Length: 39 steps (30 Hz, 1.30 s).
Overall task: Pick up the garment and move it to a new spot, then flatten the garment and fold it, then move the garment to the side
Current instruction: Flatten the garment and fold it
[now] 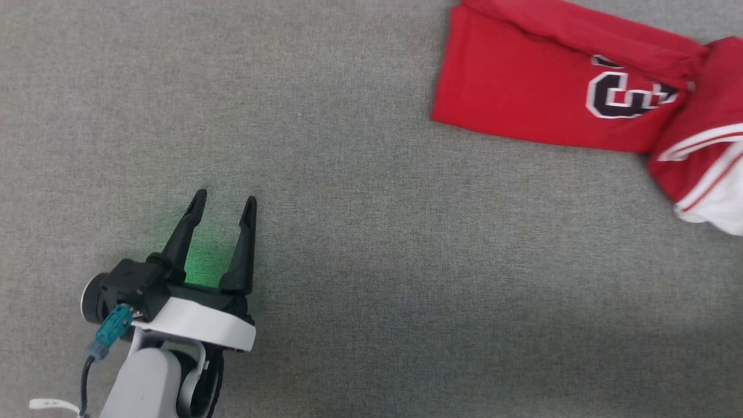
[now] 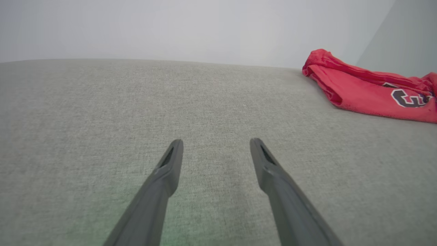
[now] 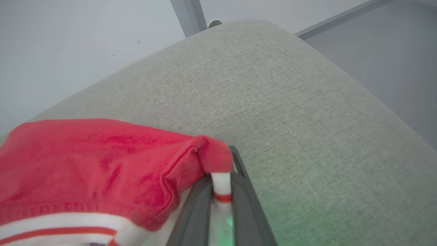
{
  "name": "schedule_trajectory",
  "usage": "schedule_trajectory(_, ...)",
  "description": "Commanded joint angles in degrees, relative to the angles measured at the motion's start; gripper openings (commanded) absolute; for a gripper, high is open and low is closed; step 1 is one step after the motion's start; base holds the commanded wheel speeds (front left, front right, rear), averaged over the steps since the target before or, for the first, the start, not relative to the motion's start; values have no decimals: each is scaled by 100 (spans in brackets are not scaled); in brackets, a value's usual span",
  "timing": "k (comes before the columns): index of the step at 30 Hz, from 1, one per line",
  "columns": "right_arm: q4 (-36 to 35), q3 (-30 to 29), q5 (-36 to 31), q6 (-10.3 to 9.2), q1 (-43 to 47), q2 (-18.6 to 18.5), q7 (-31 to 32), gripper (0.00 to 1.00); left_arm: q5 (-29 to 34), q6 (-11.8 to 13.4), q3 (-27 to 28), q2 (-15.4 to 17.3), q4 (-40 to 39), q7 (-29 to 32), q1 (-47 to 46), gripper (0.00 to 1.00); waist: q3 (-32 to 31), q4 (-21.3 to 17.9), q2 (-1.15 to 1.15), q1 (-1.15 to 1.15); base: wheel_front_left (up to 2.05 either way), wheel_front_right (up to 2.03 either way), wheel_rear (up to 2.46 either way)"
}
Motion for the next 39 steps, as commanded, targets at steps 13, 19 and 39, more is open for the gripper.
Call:
schedule_trajectory(13,1082,331,-944,-1,-502,-51,-1762,100,-314,-10,-857,716,-248,-29,-898,100,14,-293,0,0,0,0,0)
schedule_trajectory(19,565,727,-517,-1,-26,62,-2560,100,-799,-10,-2219,1633,-385,-22,-1804,100,-168,-769,0,0,0,0,0)
schedule_trajectory(39,-1514,1818,-89,-1,1214,1363,-3091,100,-5678,-10,-6204,1852,718,4000,-5916,100,273,-3040,0,0,0,0,0)
